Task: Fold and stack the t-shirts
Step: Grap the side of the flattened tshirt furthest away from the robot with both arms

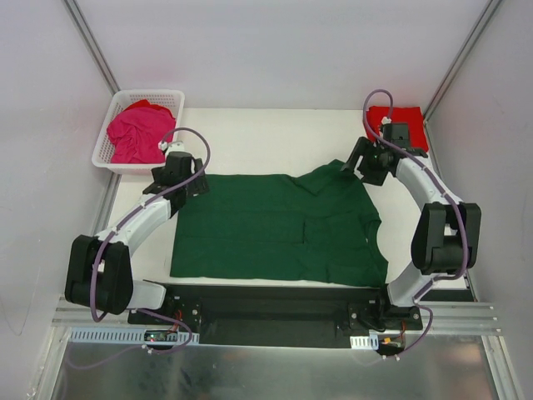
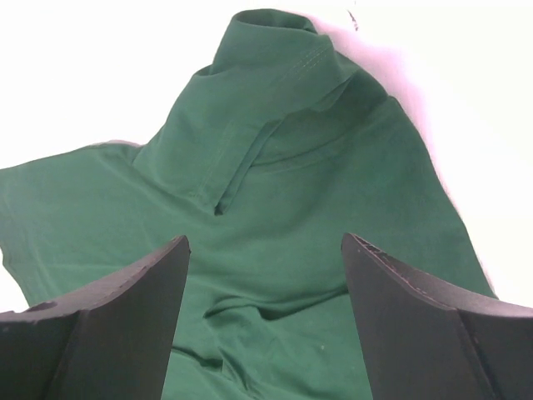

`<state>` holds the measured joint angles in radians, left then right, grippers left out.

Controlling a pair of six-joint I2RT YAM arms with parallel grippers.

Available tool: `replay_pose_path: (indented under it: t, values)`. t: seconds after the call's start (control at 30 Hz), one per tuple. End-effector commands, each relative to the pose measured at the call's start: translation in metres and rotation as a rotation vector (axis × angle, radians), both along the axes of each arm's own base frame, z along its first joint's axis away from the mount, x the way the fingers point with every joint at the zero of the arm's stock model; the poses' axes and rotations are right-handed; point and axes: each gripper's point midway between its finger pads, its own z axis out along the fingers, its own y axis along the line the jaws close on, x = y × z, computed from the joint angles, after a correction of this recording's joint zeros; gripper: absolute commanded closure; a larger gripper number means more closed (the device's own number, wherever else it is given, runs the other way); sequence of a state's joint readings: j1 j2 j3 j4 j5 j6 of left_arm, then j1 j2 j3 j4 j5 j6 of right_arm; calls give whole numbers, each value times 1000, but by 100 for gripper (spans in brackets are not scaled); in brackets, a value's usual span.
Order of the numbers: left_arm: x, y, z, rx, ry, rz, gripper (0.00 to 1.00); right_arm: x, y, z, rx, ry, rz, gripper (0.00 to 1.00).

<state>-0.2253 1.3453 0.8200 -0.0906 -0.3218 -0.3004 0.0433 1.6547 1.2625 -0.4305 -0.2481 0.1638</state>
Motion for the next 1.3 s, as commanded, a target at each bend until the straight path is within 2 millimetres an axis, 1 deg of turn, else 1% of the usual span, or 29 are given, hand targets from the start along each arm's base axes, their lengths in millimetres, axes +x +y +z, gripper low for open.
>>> replay_pose_path:
  t: [0.0, 0.03, 0.1, 0.13, 0.4, 0.5, 0.57, 0.6, 0.8, 0.83, 0.93, 1.17, 1.27]
  values:
    - [16, -4, 15, -45, -61, -2, 4, 23, 4, 6, 22, -49, 8, 23]
    - [16, -5, 15, -48, -62, -4, 4, 26, 3, 0, 20, -38, 8, 23]
    - [17, -6, 13, -49, -58, -6, 4, 31, 4, -3, 21, -40, 7, 24]
    - [17, -6, 13, -50, -58, -8, 4, 35, 3, -7, 18, -33, 4, 24]
    - [17, -7, 13, -53, -63, -12, 4, 61, -5, -18, 2, -34, -15, 25]
    - [17, -7, 12, -53, -63, -12, 4, 71, -7, -26, 3, -25, -19, 25]
    - [17, -8, 11, -58, -60, -14, 4, 77, -8, -26, 1, -31, -22, 25]
    - [17, -8, 11, -60, -60, -14, 4, 79, -9, -32, -2, -19, -26, 25]
    - [17, -6, 10, -51, -60, -13, 5, 88, -12, -41, -9, -10, -29, 25]
    - [18, -7, 12, -52, -64, -13, 4, 89, -13, -45, -10, -3, -28, 25]
    - [17, -7, 10, -54, -60, -14, 5, 94, -14, -49, -13, 0, -30, 27]
    - [13, -4, 6, -43, -53, -3, 5, 104, -17, -52, -10, -4, -33, 29]
    - [14, -3, 6, -42, -54, -2, 5, 104, -16, -53, -6, 1, -32, 31]
